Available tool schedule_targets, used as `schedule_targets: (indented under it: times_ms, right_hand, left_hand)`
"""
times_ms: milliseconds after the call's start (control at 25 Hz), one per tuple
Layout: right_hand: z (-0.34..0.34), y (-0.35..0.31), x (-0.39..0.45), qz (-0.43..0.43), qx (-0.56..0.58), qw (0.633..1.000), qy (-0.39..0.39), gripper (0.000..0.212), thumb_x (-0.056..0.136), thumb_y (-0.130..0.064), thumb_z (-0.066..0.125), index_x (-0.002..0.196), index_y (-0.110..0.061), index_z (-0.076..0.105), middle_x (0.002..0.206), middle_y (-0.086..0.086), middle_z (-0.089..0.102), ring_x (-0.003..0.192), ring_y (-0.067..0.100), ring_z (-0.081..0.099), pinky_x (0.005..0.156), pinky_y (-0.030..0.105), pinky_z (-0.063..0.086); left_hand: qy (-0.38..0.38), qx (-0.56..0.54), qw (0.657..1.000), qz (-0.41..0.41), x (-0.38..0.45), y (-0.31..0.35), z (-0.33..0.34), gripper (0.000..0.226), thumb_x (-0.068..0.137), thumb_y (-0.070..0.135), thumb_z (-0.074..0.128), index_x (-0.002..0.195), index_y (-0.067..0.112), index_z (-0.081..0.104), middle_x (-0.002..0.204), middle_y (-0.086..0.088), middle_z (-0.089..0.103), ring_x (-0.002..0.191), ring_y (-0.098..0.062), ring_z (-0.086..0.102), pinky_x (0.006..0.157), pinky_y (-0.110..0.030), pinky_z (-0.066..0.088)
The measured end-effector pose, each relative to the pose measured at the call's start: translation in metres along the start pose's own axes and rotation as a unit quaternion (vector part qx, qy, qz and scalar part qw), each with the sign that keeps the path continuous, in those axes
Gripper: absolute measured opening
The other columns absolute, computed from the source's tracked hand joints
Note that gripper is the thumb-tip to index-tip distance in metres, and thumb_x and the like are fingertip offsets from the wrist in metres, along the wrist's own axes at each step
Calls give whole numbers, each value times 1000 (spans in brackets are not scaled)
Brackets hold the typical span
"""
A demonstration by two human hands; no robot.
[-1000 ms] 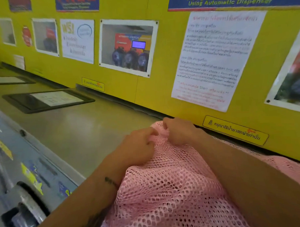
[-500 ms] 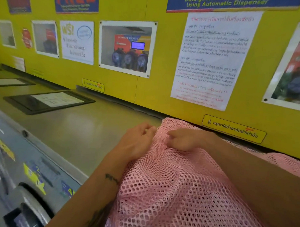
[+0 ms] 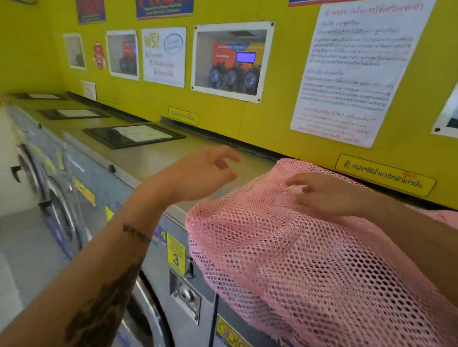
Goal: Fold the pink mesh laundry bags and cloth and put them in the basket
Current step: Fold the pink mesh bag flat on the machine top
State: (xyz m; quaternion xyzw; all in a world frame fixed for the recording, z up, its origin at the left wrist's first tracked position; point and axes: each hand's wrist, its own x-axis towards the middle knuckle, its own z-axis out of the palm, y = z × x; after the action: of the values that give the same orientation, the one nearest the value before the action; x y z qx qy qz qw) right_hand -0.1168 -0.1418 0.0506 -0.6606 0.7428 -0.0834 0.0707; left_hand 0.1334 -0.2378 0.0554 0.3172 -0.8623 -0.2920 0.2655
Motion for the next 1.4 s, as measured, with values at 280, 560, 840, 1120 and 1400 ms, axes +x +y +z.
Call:
schedule_targets:
  times_ms: [280, 560, 840, 1120, 1400]
  right_hand:
    - [-11, -53, -75, -108, -44, 991, -61, 32, 90, -47, 61, 120, -37, 61, 115, -22, 56, 108, 0, 54, 96, 31, 46]
    - [12, -61, -90, -169, -12, 981, 96, 4, 90, -32, 63, 93, -31, 66, 92, -19, 61, 88, 2, 56, 79, 31, 49]
    - [11, -12, -121, -78, -135, 987, -32, 66, 86, -65, 50, 145, -49, 25, 150, -14, 32, 135, 11, 33, 114, 44, 31]
    - [-5, 78, -189, -20, -42, 997, -64, 87, 64, -94, 26, 143, -64, 4, 159, -26, 11, 145, 2, 18, 121, 37, 18]
    - [-18, 138, -231, 9, 26, 1000, 9, 57, 94, -45, 56, 146, -34, 37, 153, -10, 38, 130, 2, 36, 103, 21, 30]
  left_hand:
    - [-75, 112, 991, -28, -59, -11, 8, 42, 82, 23, 67, 118, 43, 58, 98, 18, 63, 88, 2, 61, 81, -25, 50]
    - [-17, 72, 996, -57, -57, -4, -14, 41, 88, 8, 58, 120, 33, 60, 77, 3, 65, 68, -12, 60, 72, -31, 50]
    - [26, 106, 989, -99, -72, -13, 0, 47, 89, 16, 59, 132, 31, 50, 125, -1, 57, 108, -18, 56, 88, -29, 41]
    - [-3, 239, 966, -97, -54, 24, 62, 42, 85, 33, 54, 127, 35, 56, 144, 3, 44, 132, -25, 42, 112, -57, 26]
    - [9, 92, 993, 75, -38, 135, 155, 28, 93, 37, 56, 118, 27, 65, 126, 4, 63, 118, -17, 56, 103, -38, 42]
